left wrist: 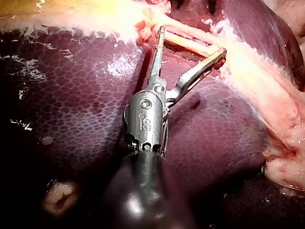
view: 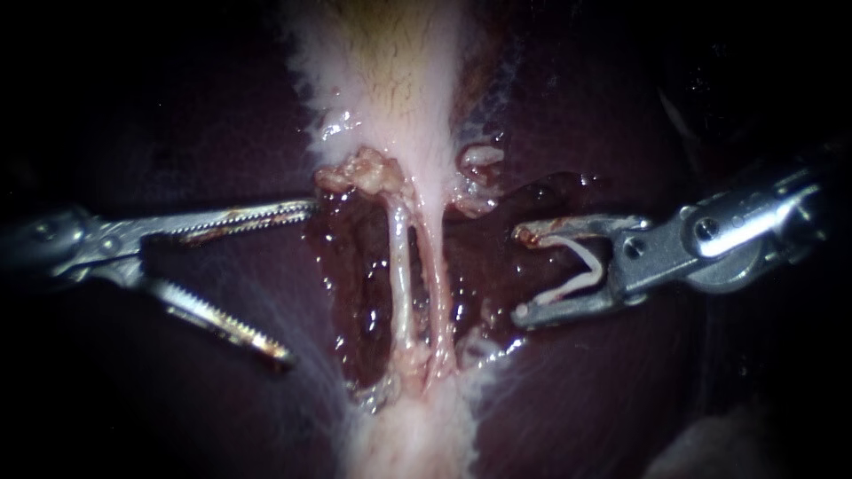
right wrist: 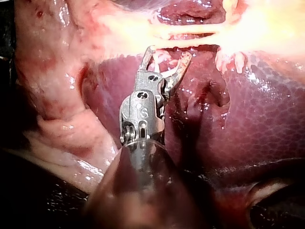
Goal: Grabbing gallbladder
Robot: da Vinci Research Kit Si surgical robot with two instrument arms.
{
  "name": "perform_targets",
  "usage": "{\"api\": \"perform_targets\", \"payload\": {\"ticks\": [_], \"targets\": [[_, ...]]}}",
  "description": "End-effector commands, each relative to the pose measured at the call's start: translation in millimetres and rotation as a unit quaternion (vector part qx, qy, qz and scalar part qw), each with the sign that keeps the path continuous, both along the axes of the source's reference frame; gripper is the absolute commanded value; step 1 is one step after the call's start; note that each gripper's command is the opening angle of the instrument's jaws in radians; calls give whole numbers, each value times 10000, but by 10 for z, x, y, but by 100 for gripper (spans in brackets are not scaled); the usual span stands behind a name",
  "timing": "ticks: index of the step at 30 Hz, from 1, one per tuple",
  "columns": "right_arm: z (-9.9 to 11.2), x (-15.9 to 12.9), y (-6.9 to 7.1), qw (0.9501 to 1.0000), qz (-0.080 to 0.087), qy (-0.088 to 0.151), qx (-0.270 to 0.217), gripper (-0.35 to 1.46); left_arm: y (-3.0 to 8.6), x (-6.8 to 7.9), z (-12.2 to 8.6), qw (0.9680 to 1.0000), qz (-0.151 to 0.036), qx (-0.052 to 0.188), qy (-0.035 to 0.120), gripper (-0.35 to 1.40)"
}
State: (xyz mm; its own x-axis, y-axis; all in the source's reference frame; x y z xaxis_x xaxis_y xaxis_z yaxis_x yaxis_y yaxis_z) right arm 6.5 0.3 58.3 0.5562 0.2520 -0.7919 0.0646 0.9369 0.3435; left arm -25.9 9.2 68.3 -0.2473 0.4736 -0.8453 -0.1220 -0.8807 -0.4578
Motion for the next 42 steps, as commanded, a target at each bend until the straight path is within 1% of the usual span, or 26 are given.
{"api": "perform_targets", "payload": {"ticks": [1, 3, 4, 7, 8, 10, 11, 14, 17, 20, 23, 24, 26, 27, 29, 30, 33, 35, 37, 38, 39, 40, 42], "targets": [[0, 0, 0, 10000, 0, -1, 0, 50, 1, 0, -1, 10000, -4, -1, -1, 108], [0, 0, 0, 10000, 0, -1, 0, 50, 7, 2, -2, 10000, 20, 21, -23, 104], [0, 0, 0, 10000, 0, -1, 0, 50, 11, 3, -3, 10000, -8, 23, -7, 103], [0, 0, 0, 10000, 0, -1, 0, 50, 31, 5, -3, 9999, -141, 30, 71, 99], [0, 0, 0, 10000, 0, -1, 0, 50, 40, 5, -2, 9998, -172, 44, 85, 96], [0, 0, 0, 10000, 0, -1, -1, 50, 53, 4, 0, 9997, -223, 65, 110, 93], [0, 1, 0, 10000, 0, -1, -1, 50, 63, 3, 2, 9995, -271, 74, 137, 89], [1, 1, 0, 10000, 1, -1, -1, 50, 81, -1, 12, 9991, -375, 82, 199, 88], [1, 1, -1, 10000, 1, -2, -2, 50, 90, -9, 27, 9988, -427, 69, 217, 83], [1, 2, -1, 10000, 2, -2, -3, 50, 92, -17, 43, 9987, -425, 51, 273, 73], [1, 2, -1, 10000, 1, -2, -4, 50, 90, -25, 60, 9984, -388, 34, 400, 56], [1, 2, -1, 10000, 1, -2, -4, 50, 88, -26, 66, 9983, -360, 28, 456, 44], [1, 2, -1, 10000, 2, -2, -4, 50, 84, -27, 74, 9979, -319, 114, 550, 25], [1, 2, -1, 10000, 2, -3, -4, 50, 83, -27, 79, 9976, -317, 165, 587, 20], [1, 2, -1, 10000, 3, -3, -4, 50, 81, -27, 86, 9976, -307, 153, 603, 12], [1, 2, -1, 10000, 3, -3, -4, 50, 81, -26, 89, 9976, -304, 147, 603, 12], [1, 2, -1, 10000, 3, -3, -4, 50, 82, -21, 92, 9975, -271, 152, 635, 12], [1, 2, -1, 10000, 3, -3, -4, 50, 82, -15, 92, 9972, -221, 168, 690, 15], [1, 2, -1, 10000, 3, -3, -4, 50, 81, -10, 91, 9972, -181, 182, 697, -1], [1, 2, -1, 10000, 3, -3, -4, 50, 81, -8, 89, 9972, -170, 189, 706, -13], [1, 2, -1, 10000, 3, -3, -4, 50, 82, -6, 88, 9972, -165, 193, 702, -30], [1, 2, -1, 10000, 3, -3, -4, 50, 83, -3, 86, 9971, -145, 205, 722, -35], [1, 2, -1, 10000, 2, -3, -4, 50, 85, 1, 84, 9965, -101, 258, 787, -35]]}}
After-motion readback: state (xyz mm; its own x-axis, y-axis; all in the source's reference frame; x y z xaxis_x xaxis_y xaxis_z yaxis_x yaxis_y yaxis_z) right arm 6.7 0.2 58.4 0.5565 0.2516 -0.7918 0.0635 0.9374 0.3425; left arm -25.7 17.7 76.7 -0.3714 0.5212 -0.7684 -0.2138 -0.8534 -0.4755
